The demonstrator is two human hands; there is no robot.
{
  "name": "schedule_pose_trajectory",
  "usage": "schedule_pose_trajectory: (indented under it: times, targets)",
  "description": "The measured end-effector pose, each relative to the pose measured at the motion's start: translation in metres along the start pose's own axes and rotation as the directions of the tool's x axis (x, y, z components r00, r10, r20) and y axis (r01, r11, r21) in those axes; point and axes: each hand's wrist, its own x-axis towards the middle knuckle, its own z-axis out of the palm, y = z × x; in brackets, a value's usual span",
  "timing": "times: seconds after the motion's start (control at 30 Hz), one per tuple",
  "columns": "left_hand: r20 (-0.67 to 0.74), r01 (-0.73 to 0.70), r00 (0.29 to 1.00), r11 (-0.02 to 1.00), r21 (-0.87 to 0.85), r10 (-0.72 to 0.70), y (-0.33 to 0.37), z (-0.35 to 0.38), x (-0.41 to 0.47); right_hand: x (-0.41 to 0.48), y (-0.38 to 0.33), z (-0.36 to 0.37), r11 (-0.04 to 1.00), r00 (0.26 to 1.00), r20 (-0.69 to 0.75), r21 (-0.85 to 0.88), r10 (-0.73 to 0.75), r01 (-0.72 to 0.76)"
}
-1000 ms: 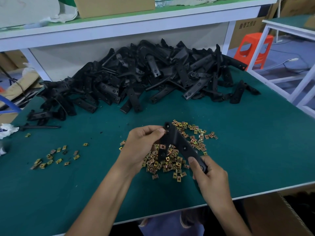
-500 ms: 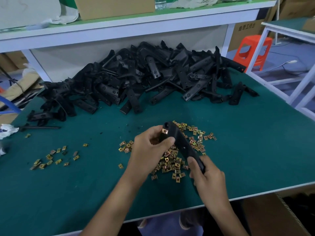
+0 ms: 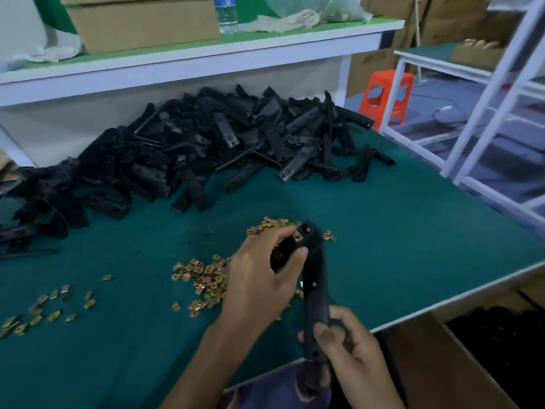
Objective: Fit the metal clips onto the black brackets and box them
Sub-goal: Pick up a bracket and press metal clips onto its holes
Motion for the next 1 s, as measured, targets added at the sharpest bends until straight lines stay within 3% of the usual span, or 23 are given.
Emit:
schedule_pose_trajectory:
  times: [0.17, 0.3, 0.43, 0.5, 0.57, 0.63, 0.7, 0.77, 0.83, 0.93, 1.0]
  targets:
    - [0.32, -0.202, 0.924, 0.978, -0.05, 0.207, 0.036, 0.065, -0.026, -0.059, 0.031, -0.041, 0.977, 0.968, -0.215, 0.194, 0.133, -0.091]
    - [0.548, -0.198, 0.802, 0.971, -0.131, 0.237, 0.054, 0.109, -0.054, -0.1, 0.069, -0.082, 0.903, 0.817, -0.454, 0.39, 0.356, -0.177]
    - [0.648, -0.122, 0.736, 0.98, -0.158, 0.196, 0.057, 0.128, -0.072, -0.132, 0.078, -0.126, 0.884, 0.7, -0.582, 0.44, 0.414, -0.157]
    - [0.682, -0.087, 0.711, 0.984, -0.156, 0.171, 0.054, 0.128, -0.077, -0.139, 0.072, -0.156, 0.901, 0.64, -0.672, 0.428, 0.372, -0.073]
    - [0.668, -0.055, 0.729, 0.986, -0.158, 0.148, 0.049, 0.125, -0.081, -0.138, 0.064, -0.189, 0.921, 0.606, -0.725, 0.389, 0.328, -0.033]
    - [0.659, -0.011, 0.745, 0.99, -0.141, 0.102, 0.041, 0.12, -0.083, -0.132, 0.057, -0.218, 0.943, 0.556, -0.77, 0.32, 0.314, -0.089]
    - [0.647, 0.033, 0.761, 0.992, -0.118, 0.052, 0.029, 0.112, -0.084, -0.123, 0.053, -0.233, 0.964, 0.508, -0.827, 0.145, 0.242, -0.223]
    - [0.649, 0.085, 0.761, 0.992, -0.092, -0.005, 0.019, 0.105, -0.082, -0.111, 0.054, -0.231, 0.95, 0.521, -0.846, -0.06, 0.114, -0.306]
    - [0.643, 0.161, 0.763, 0.983, -0.09, -0.066, 0.013, 0.095, -0.082, -0.095, 0.055, -0.213, 0.93, 0.593, -0.805, -0.218, 0.0, -0.296]
    - [0.521, 0.211, 0.846, 0.968, -0.136, -0.111, 0.006, 0.076, -0.075, -0.062, 0.047, -0.169, 0.894, 0.733, -0.661, -0.412, -0.16, -0.176]
    - [0.428, 0.199, 0.896, 0.97, -0.14, -0.123, -0.001, 0.062, -0.064, -0.036, 0.036, -0.132, 0.821, 0.773, -0.534, -0.57, -0.343, -0.029]
